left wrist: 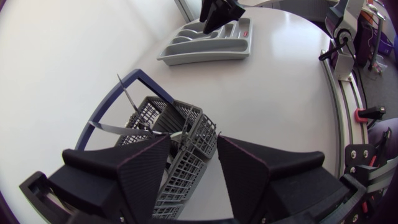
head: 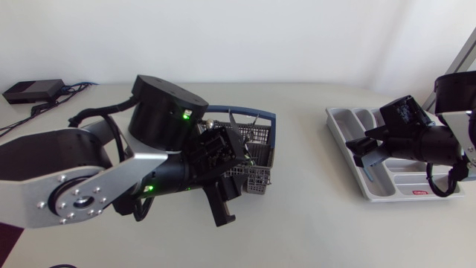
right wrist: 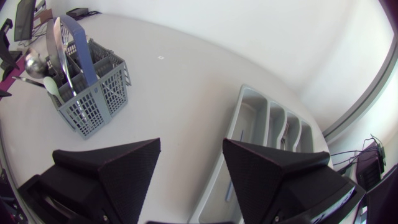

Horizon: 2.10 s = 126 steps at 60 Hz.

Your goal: Sort the cutlery from the basket into the organizer compartments.

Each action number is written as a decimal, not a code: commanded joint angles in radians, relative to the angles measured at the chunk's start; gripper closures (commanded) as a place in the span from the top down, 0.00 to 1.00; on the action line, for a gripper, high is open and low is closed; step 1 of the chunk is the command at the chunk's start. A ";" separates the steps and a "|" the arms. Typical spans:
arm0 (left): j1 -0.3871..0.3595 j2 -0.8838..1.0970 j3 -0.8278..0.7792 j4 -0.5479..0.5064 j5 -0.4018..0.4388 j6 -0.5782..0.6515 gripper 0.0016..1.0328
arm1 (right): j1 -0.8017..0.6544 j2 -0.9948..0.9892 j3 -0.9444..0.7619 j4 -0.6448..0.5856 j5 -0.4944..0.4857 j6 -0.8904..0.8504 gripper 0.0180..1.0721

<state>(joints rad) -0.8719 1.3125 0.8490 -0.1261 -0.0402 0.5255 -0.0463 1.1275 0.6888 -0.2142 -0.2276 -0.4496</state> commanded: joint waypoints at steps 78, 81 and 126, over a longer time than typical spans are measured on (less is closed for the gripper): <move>0.053 0.149 -0.037 0.264 -0.024 0.197 0.03 | 0.158 0.017 -0.094 0.033 0.077 0.032 0.69; 0.057 0.131 -0.036 0.261 -0.023 0.194 0.03 | 0.164 0.012 -0.094 0.033 0.083 0.034 0.69; 0.077 -0.245 0.107 0.006 0.082 0.042 0.03 | 0.361 -0.132 -0.046 -0.068 0.128 0.094 0.70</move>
<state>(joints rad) -0.8131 1.1088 0.8883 -0.1108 0.0174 0.6197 0.2878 1.0344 0.6270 -0.2600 -0.1001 -0.3817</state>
